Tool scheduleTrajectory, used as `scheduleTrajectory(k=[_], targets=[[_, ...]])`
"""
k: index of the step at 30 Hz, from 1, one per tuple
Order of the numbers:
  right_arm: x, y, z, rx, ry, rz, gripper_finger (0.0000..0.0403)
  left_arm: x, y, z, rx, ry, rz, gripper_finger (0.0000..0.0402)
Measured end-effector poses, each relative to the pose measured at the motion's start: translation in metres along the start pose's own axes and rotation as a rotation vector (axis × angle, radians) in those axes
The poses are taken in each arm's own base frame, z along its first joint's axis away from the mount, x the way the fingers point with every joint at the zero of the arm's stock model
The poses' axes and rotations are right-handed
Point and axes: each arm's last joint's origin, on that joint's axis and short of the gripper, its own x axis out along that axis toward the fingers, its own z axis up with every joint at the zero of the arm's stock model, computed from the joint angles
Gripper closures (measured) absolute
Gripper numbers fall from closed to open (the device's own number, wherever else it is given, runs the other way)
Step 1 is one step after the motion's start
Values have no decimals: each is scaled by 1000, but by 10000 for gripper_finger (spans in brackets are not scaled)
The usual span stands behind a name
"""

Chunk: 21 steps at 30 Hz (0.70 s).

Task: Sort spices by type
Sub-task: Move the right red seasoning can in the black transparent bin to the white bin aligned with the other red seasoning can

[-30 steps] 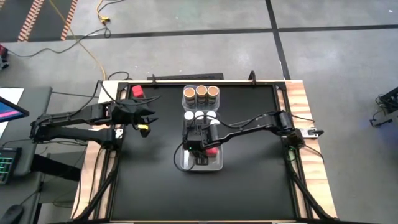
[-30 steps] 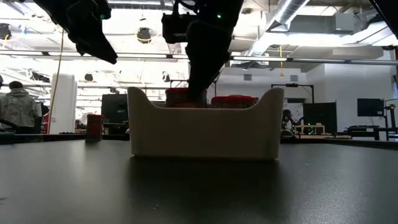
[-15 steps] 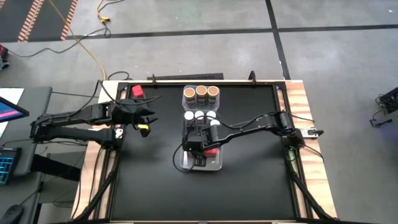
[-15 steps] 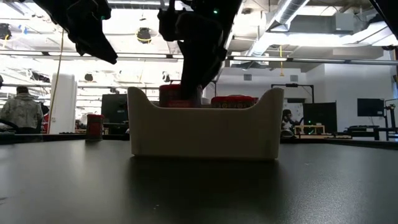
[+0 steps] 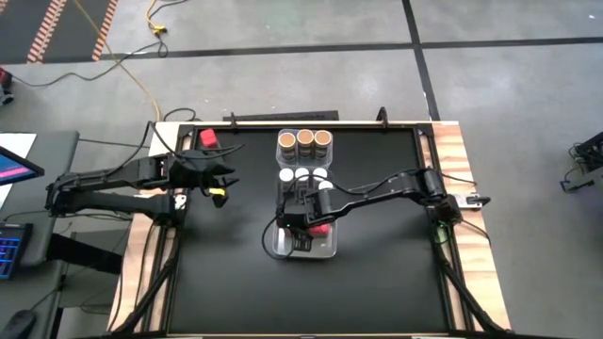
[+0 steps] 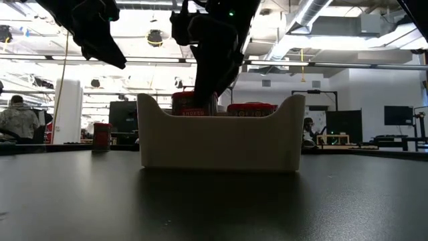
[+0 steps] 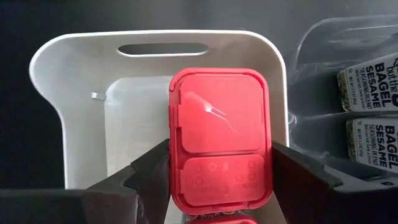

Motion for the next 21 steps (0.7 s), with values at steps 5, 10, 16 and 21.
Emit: scheduleTrajectory(k=[5, 10, 16, 21], targets=[[0, 0, 0, 0, 0, -1, 137, 0, 0, 0, 0, 0, 0, 260], [0, 0, 0, -2, -1, 0, 137, 0, 0, 0, 0, 0, 0, 260], [0, 0, 1, -15, -7, 1, 137, 0, 0, 0, 0, 0, 0, 260], [0, 0, 1, -16, -8, 1, 137, 0, 0, 0, 0, 0, 0, 260]])
